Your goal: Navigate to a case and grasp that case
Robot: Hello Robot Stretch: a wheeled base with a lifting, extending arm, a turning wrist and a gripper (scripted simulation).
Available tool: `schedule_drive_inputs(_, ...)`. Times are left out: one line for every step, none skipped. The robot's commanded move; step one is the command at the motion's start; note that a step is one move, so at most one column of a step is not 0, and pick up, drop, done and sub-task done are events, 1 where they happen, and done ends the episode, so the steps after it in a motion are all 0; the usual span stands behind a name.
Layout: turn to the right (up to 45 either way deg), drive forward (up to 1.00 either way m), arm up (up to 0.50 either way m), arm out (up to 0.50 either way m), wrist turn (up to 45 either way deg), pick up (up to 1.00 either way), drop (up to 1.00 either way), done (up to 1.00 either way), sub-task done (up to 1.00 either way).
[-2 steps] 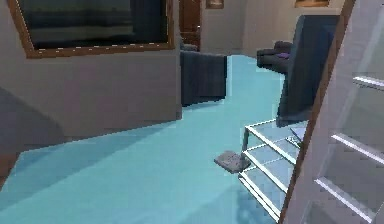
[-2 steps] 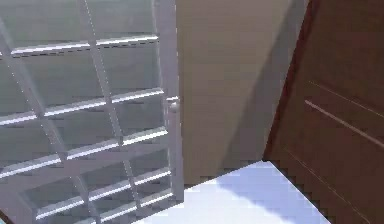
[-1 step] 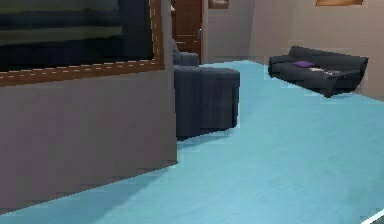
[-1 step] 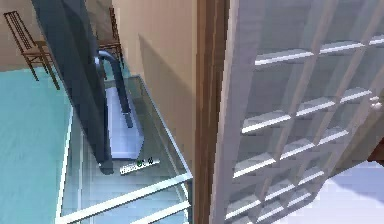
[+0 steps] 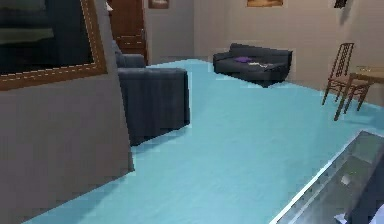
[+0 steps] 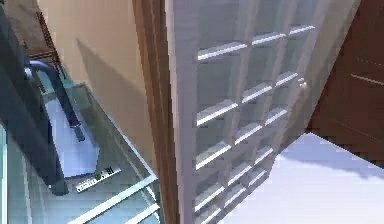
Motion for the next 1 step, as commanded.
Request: schedule_drive_inputs(0.0, 0.20, 0.00, 0.00, 0.0, 0.00, 0.00, 0.00, 0.00)
